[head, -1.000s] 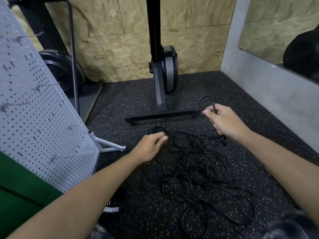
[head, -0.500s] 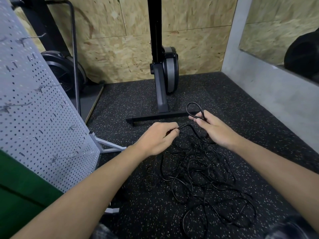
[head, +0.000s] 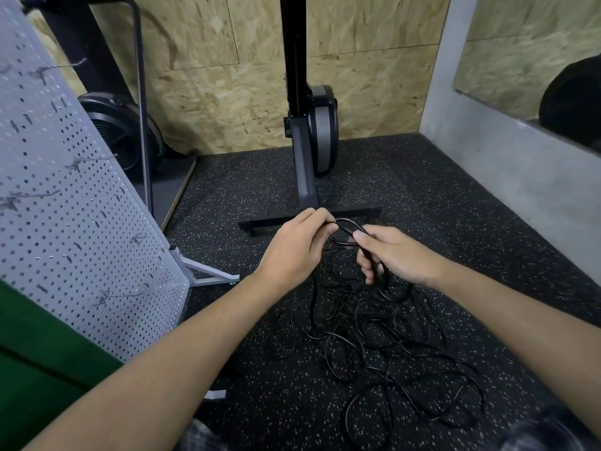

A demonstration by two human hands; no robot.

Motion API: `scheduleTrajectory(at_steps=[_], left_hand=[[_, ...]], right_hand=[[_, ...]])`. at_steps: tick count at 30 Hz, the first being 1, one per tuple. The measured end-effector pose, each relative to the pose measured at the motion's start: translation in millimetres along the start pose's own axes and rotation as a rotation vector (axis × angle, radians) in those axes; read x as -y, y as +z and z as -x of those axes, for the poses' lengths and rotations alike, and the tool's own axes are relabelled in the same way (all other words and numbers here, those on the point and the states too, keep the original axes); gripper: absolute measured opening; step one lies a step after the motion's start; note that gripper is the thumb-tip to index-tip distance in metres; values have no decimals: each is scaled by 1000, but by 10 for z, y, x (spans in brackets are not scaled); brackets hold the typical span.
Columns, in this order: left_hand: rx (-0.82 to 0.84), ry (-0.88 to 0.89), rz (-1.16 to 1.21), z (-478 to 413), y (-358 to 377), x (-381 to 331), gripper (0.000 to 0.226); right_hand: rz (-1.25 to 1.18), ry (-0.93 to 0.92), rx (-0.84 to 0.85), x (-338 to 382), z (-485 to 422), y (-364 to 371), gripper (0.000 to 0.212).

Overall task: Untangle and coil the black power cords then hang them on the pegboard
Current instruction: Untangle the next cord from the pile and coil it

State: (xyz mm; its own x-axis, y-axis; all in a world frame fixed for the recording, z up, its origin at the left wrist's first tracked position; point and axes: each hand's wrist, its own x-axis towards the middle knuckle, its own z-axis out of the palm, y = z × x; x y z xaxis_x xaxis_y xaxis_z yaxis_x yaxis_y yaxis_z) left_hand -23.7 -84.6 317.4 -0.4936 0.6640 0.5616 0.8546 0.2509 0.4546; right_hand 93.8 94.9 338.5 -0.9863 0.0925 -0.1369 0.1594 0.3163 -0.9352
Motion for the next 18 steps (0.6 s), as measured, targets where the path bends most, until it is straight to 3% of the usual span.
scheduleTrajectory(at_steps=[5, 9, 14, 18], left_hand=[[-62, -11, -5, -9, -29, -9, 17], [-92, -70, 26, -14, -21, 33, 16], [-66, -133, 46, -18, -31, 47, 16], [-22, -199, 59, 23, 1, 59, 23]], right_hand=[[47, -41, 72, 75, 56, 40, 11], [29, 26, 136, 68, 82, 22, 19], [39, 90, 195, 75, 104, -17, 11], [79, 135, 260, 61, 98, -33, 21]])
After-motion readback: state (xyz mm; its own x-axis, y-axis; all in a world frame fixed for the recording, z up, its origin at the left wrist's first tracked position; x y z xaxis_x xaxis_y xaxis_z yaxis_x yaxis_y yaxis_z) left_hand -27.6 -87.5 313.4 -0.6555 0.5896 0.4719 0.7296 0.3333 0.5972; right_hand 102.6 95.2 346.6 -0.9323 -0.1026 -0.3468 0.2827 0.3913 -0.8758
